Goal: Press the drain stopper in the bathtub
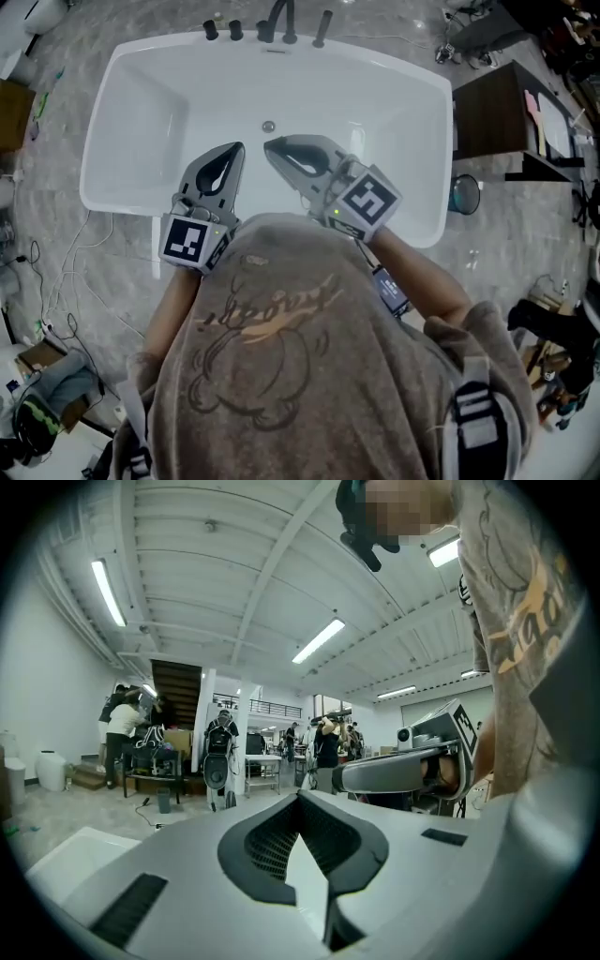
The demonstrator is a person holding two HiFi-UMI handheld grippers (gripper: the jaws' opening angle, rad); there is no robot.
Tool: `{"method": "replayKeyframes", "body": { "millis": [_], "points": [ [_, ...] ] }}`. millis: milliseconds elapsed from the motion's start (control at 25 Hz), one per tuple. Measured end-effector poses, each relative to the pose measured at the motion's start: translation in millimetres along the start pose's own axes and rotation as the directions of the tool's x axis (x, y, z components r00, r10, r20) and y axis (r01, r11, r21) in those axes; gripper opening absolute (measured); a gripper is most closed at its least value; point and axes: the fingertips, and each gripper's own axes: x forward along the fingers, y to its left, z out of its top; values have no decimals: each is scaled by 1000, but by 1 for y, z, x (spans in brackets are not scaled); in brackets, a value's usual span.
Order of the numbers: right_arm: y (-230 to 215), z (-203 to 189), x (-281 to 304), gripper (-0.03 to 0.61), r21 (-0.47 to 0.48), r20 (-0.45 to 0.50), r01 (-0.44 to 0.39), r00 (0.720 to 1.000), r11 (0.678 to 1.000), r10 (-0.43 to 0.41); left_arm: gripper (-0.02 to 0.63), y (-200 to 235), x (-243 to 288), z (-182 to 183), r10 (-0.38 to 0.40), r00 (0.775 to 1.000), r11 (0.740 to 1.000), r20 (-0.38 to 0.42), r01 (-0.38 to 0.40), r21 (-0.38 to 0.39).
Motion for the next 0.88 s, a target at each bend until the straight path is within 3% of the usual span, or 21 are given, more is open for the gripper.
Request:
{"method": "replayKeyframes", "body": {
  "millis": [880],
  "points": [
    [25,-8,2,3,-34,-24,-86,996,996,85,3,-7,-18,-8,80,997,996,1,-80,-30]
  ]
}}
